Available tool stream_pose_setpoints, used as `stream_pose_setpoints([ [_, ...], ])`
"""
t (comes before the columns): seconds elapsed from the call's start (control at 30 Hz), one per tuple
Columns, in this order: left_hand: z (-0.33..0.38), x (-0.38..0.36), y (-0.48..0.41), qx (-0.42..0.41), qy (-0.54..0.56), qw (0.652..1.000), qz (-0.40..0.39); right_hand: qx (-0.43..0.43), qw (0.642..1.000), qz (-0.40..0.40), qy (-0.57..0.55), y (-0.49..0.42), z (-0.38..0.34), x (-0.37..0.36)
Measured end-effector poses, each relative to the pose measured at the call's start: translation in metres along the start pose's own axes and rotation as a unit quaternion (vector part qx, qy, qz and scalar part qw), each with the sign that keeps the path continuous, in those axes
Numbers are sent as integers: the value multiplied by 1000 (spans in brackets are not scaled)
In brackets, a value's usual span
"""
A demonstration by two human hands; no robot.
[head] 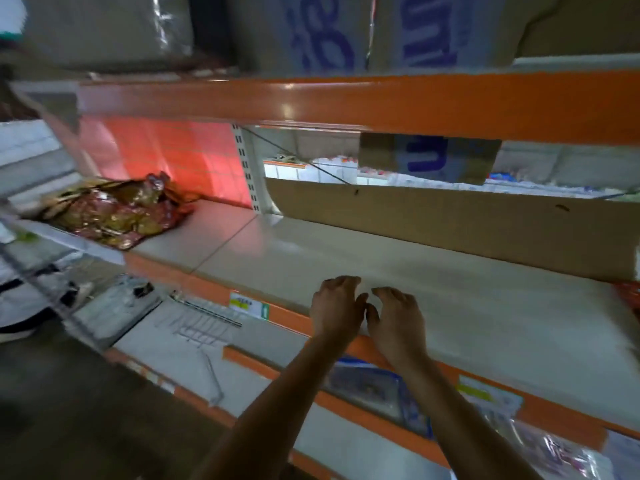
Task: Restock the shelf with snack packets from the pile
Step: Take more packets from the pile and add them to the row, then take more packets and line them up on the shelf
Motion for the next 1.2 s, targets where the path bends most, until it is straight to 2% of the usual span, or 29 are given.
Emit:
stream_pose_setpoints([
  [0.23,-122,64,-24,36,-32,998,34,38,998,-35,-39,-29,-117,-76],
  [0.53,-239,107,-72,100,-48,992,63,68,993,-79,-55,-86,-214,-155],
  [0.7,-300,130,-118,137,-50,987,73,85,987,-90,-98,-136,-266,-202],
  [0.87,-361,148,-161,174,-76,980,61,70,980,-125,-137,-180,-309,-249],
  [1.03,-417,160,-190,190,-92,976,51,73,975,-170,-125,-213,-337,-293],
  [1.2,-469,180,-224,200,-95,973,62,40,976,-176,-119,-245,-364,-327],
])
Point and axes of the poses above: each hand's wrist, its own y-axis away from the middle knuckle, its own x-axis out of the back of the hand, z = x × y, the point moved 7 cm from there along -y, towards the middle knuckle, and after that the axes turned 5 degrees about x, right-handed, at the moved point
